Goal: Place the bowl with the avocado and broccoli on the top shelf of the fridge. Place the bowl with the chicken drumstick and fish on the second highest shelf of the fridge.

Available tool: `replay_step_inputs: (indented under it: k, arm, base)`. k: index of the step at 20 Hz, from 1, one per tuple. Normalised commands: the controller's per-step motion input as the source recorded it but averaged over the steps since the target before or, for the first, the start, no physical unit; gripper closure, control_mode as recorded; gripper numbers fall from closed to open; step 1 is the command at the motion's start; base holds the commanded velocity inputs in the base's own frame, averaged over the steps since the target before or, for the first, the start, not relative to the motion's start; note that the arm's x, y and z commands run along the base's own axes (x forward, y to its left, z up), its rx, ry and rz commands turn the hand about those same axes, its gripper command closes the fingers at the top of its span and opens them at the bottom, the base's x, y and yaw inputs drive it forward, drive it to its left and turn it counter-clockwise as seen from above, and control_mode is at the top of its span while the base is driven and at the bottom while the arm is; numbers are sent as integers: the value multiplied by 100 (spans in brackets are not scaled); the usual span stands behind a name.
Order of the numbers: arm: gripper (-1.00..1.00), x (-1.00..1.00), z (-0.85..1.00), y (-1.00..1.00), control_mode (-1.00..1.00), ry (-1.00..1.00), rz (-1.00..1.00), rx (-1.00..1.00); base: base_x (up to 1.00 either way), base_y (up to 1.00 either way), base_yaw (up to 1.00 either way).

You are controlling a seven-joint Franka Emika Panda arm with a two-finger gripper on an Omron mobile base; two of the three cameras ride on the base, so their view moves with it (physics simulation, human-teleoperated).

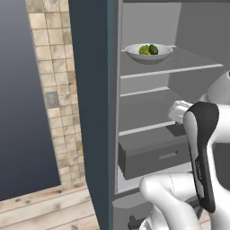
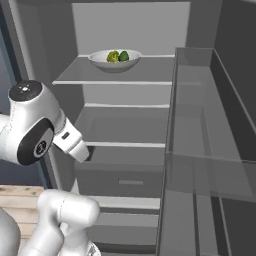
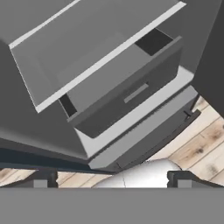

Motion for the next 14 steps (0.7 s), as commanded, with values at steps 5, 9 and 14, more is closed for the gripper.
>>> replay_step_inputs:
  k: [5,9,14]
  arm:
    - [-100,-12,-1,1,100,0,1,0]
    - [-100,0,0,0,100,0,0,0]
    - [-100,0,0,0,100,0,0,0]
  base:
    - [-72,13,7]
    - [-100,30,11]
    - [-100,68,5]
